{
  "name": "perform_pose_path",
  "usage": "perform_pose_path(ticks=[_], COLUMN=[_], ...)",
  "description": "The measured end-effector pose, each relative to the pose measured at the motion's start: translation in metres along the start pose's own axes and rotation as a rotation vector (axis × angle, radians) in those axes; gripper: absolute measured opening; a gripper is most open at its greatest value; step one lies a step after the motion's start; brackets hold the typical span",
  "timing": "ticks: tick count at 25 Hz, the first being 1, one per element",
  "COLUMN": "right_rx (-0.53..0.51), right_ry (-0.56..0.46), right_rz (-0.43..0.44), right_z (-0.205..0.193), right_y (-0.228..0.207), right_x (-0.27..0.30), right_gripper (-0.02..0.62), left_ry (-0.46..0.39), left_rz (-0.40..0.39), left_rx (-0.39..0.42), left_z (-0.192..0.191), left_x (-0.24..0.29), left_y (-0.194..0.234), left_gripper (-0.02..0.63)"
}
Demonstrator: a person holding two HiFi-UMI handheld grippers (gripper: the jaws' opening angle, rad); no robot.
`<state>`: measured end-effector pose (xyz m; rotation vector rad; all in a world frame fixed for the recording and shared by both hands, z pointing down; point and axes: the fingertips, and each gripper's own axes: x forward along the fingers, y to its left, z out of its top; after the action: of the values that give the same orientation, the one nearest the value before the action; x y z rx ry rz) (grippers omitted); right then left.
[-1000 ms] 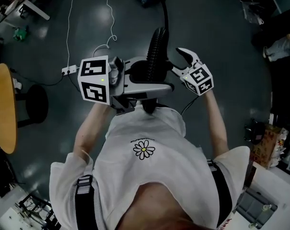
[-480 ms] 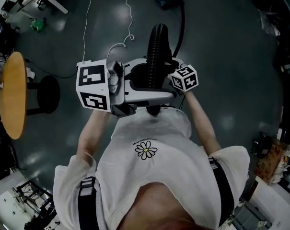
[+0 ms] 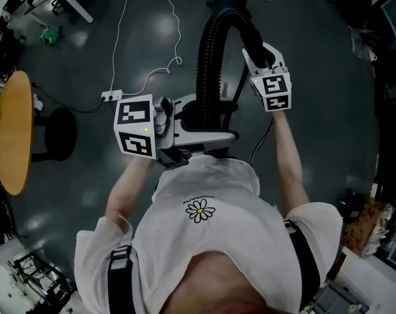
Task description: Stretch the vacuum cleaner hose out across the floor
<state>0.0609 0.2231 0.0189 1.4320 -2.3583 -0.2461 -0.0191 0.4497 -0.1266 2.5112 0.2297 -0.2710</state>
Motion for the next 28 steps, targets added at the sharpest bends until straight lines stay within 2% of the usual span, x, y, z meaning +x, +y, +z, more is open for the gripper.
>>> perform_pose_path(ticks=[2,3,5,7,9,12,15,17,18,20,21,22,23,25,28], right_rx=[-0.117,-0.166,-0.196,-0.174,-0.134,-0.12,-0.17,-0.13,-0.103,-0.097,-0.13,-0.18,-0.228,-0.276,-0.248], right_ry=[-0.045,-0.062,-0.089,-0.101,-0.098,-0.058,0.066,0.115,0.129,0.143,0.138,0.129,0.118,0.089,0.021], right_rz=[-0.005,-0.009,-0.041,-0.076,-0.095,-0.164,-0.272,-0.323,-0.34,-0.341,-0.316,-0.275,-0.227,-0.158,-0.189], right_z=[0.032,0.045,0.061,0.068,0.065,0.045,0.001,-0.021,-0.024,-0.014,-0.002,0.011,0.023,0.038,0.048], right_y=[-0.003,-0.003,-0.01,-0.019,-0.019,-0.021,-0.035,-0.057,-0.071,-0.097,-0.102,-0.101,-0.096,-0.088,-0.098], right_x=[-0.012,-0.018,-0.03,-0.042,-0.049,-0.06,-0.074,-0.087,-0.094,-0.103,-0.102,-0.098,-0.091,-0.079,-0.079], right_gripper=[0.163,0.163,0.163,0.163,0.163,0.163,0.164,0.164,0.164,0.166,0.166,0.166,0.166,0.166,0.166], left_ry=[-0.119,-0.133,-0.085,-0.029,0.034,0.116,0.143,0.199,0.259,0.443,0.53,0.584,0.594,0.503,0.284], left_rz=[0.01,0.008,-0.039,-0.102,-0.133,-0.169,-0.191,-0.179,-0.151,-0.059,-0.032,-0.034,-0.059,-0.118,-0.159], left_rx=[0.002,0.013,0.031,0.027,0.055,0.106,0.045,0.008,0.027,0.16,0.23,0.271,0.28,0.234,0.088], left_z=[0.04,0.057,0.076,0.082,0.078,0.051,0.02,-0.005,-0.021,-0.06,-0.08,-0.096,-0.105,-0.096,-0.055], left_x=[-0.013,-0.016,-0.017,-0.013,-0.004,0.014,0.03,0.04,0.045,0.055,0.06,0.065,0.069,0.074,0.062], left_y=[0.009,0.013,0.014,0.009,0.001,-0.009,-0.012,-0.009,-0.004,0.007,0.009,0.007,0.002,-0.008,-0.005], left_gripper=[0.261,0.261,0.262,0.261,0.261,0.258,0.255,0.255,0.252,0.243,0.232,0.217,0.211,0.207,0.207])
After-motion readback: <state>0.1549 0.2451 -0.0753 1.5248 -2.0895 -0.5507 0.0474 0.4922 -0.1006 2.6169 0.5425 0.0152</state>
